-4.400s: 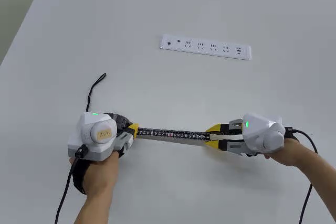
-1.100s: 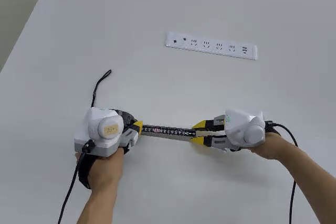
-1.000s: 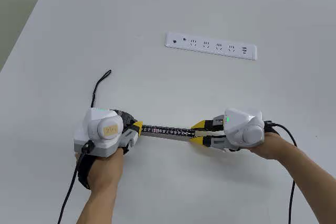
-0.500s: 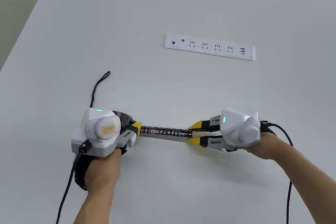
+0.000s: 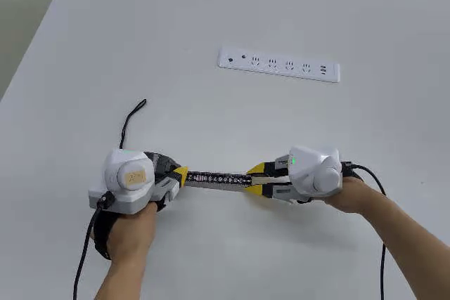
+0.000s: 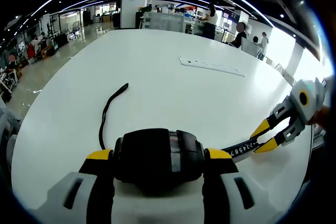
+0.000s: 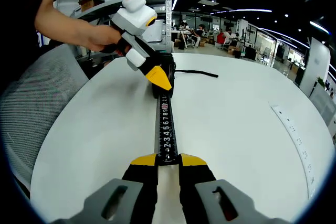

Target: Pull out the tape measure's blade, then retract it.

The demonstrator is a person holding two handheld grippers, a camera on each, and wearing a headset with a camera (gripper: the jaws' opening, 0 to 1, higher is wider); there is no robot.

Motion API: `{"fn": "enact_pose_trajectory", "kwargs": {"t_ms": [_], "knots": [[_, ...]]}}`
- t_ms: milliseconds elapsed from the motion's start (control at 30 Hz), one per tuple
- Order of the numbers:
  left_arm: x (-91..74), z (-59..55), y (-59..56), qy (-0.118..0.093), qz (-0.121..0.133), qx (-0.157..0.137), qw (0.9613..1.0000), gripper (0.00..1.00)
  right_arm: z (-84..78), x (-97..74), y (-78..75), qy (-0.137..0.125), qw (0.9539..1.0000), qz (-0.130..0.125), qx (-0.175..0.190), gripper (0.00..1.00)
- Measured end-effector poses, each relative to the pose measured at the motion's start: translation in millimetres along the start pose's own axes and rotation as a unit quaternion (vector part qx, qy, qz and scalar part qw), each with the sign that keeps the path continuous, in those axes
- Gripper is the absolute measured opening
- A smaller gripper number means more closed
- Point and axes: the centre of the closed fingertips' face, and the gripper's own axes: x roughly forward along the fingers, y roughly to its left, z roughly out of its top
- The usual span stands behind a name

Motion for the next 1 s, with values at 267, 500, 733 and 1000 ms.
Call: {"fn": "enact_pose_trajectory", "kwargs": {"t_ms": [267, 500, 733, 1000], "knots": [[0.0, -0.1, 0.1, 0.002, -0.007, -0.005, 1.0000, 0.65, 5.6, 3.3, 0.6, 0.000, 1.0000, 0.003, -0.006, 0.14], [0.0, -0.2, 0.3, 0.003, -0.008, -0.006, 0.9999, 0.65, 7.4, 5.3, 0.7, -0.001, 0.9999, 0.005, -0.010, 0.14], [-0.4, -0.2, 1.2, 0.002, -0.011, -0.009, 0.9999, 0.65, 9.7, 7.9, 0.5, 0.000, 0.9999, 0.007, -0.012, 0.14], [-0.6, -0.5, 1.4, 0.003, -0.015, -0.012, 0.9998, 0.65, 13.9, 12.1, 0.8, 0.000, 0.9998, 0.010, -0.015, 0.14]]}}
